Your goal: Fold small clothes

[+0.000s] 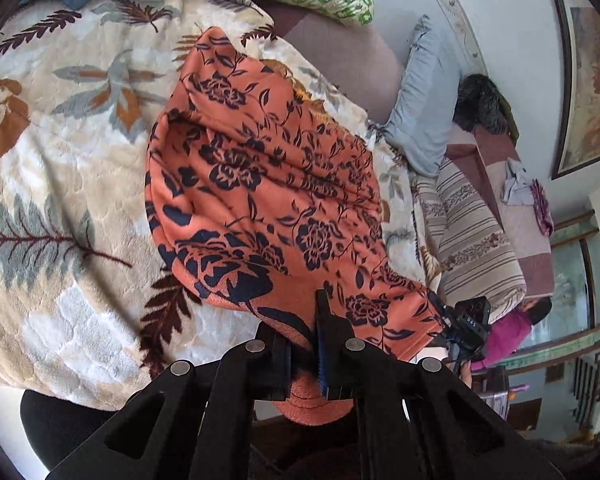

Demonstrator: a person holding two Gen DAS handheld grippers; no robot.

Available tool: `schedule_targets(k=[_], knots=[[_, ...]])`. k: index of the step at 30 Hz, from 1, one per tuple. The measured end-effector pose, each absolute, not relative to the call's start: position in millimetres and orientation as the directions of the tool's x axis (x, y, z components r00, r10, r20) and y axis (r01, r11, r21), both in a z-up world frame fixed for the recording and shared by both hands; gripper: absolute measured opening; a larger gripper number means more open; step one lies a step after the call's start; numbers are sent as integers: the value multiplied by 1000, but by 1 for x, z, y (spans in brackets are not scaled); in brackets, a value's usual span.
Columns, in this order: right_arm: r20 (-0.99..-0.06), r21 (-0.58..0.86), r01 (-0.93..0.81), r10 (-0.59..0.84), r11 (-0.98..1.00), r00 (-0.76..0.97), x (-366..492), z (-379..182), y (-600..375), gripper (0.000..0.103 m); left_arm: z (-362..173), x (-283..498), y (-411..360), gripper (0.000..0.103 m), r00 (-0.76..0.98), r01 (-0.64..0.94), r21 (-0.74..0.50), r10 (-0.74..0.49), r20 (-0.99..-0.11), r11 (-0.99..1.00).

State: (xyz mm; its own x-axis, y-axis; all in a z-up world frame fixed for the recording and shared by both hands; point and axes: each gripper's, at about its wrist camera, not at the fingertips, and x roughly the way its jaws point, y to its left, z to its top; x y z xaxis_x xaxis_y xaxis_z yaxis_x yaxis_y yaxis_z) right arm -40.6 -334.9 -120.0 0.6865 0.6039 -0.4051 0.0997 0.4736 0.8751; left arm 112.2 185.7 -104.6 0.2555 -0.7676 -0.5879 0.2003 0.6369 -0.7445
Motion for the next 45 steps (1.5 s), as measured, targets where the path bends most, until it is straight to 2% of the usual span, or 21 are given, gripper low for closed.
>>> schedule_targets(k=[6,11,16,20,22,24,26,28,29,30,32,36,41,43,45], knots=[[-326,903,60,587,426,741,19,-105,-347,5,-96,166,195,7,328,153,-763,-761,-560,628],[-337,909,108,556,403,760,88,-120,-363,5,-99,240,186,7,362,75,-759,-727,-583,647],[-386,898,188,507,399,770,166,-147,-379,5,-125,323,182,8,362,-43,-733,-673,-645,679],[-517,843,336,459,419,723,209,-182,-384,9,-180,379,167,8,265,-207,-649,-597,-757,732],[-569,816,399,456,419,684,218,-194,-385,10,-202,392,163,9,222,-276,-662,-624,-749,696],[-555,825,386,459,414,694,215,-190,-384,12,-198,394,164,10,227,-294,-690,-653,-722,661],[-535,834,355,456,424,711,206,-176,-384,25,-186,393,164,11,232,-261,-709,-670,-705,655],[-510,840,326,426,434,748,189,-157,-386,42,-170,386,166,14,249,-221,-735,-692,-678,641],[-495,845,312,413,435,764,182,-148,-389,44,-163,380,168,22,268,-204,-751,-702,-660,628],[-483,848,302,401,436,778,174,-139,-390,45,-153,373,173,38,302,-192,-755,-694,-653,627],[-458,855,274,395,440,796,161,-126,-389,46,-138,355,182,62,379,-167,-748,-658,-650,643],[-476,846,253,451,469,755,153,-124,-362,51,-136,325,176,65,421,-119,-789,-689,-589,602],[-478,866,242,582,438,657,174,-149,-301,51,-170,328,150,65,355,-114,-801,-729,-585,587],[-496,860,247,614,447,614,188,-159,-280,51,-182,339,138,65,325,-105,-785,-725,-607,610],[-506,857,267,623,441,597,201,-169,-269,52,-191,359,125,63,315,-100,-729,-673,-669,677]])
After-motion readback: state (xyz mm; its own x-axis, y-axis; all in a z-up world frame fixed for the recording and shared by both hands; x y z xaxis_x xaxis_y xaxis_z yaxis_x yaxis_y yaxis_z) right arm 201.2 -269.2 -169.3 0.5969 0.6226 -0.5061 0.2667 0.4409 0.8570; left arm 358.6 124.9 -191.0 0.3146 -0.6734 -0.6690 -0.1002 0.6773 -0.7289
